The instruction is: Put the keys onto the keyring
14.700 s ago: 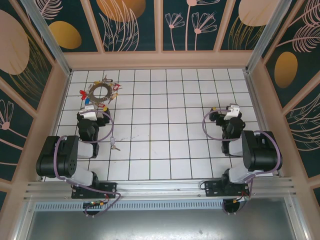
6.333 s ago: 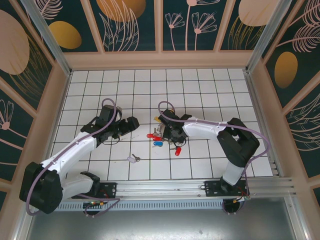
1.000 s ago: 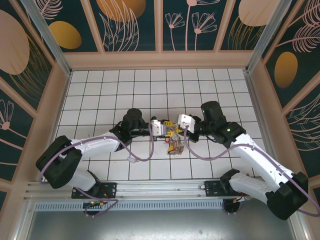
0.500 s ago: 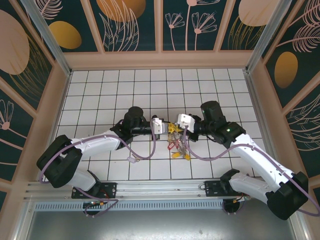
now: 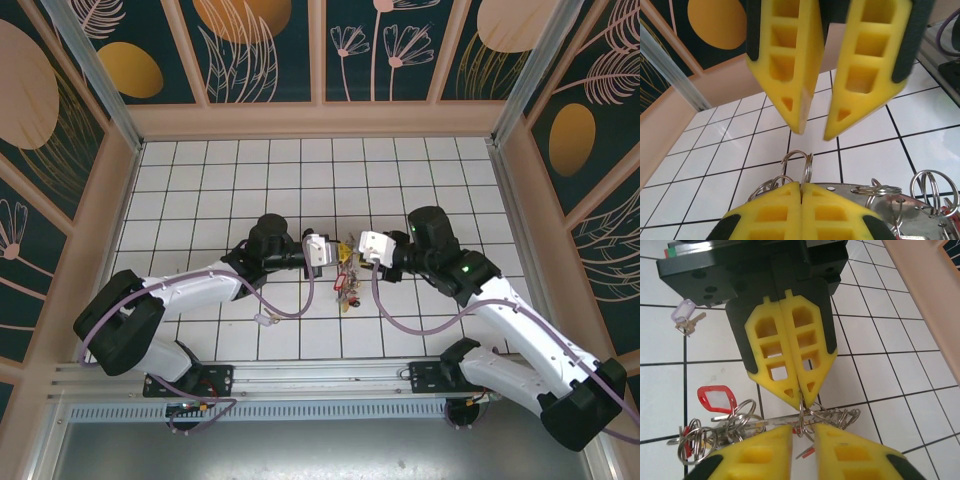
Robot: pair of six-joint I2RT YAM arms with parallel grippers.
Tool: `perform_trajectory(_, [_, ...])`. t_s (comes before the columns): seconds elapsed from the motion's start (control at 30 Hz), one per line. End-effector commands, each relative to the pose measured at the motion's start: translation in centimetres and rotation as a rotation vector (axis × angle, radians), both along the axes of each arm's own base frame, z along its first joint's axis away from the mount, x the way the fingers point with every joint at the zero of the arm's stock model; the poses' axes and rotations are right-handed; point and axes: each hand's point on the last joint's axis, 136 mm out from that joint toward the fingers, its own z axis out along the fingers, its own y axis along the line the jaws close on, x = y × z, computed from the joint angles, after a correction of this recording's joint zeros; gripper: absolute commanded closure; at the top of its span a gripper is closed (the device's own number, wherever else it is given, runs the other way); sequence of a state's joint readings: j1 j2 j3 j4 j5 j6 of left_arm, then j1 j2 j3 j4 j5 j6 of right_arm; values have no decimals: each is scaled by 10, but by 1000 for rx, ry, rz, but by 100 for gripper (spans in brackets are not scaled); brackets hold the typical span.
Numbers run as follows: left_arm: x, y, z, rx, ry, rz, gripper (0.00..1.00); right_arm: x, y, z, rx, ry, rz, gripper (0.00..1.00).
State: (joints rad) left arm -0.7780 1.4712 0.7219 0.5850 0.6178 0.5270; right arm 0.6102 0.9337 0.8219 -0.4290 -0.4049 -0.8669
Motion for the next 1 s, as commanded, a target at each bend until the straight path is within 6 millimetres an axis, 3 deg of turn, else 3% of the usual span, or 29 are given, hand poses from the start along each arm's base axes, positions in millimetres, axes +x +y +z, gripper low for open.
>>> perform_trajectory(0.0, [2,-1,8,-26,-43,0,100,-3,-7,-3,-27,-2,-13,78])
perform_trajectory(0.4, [-23,0,27,-99,-67,-129,100,-10,-6,-6,33,19,-23,76])
perform_trajectory(0.53, [-35,-1,37,-131,-66,-200,100,-6,-14,-5,42,8,-43,68])
perform_trajectory(0.77, [-38,-2,41,-124,-71,-229,100,-19,-18,6,28,-138,50,65])
perform_trajectory(0.97, [-37,-3,47,-137,-73,-230,100,-35,-17,-1,18,-85,113,60])
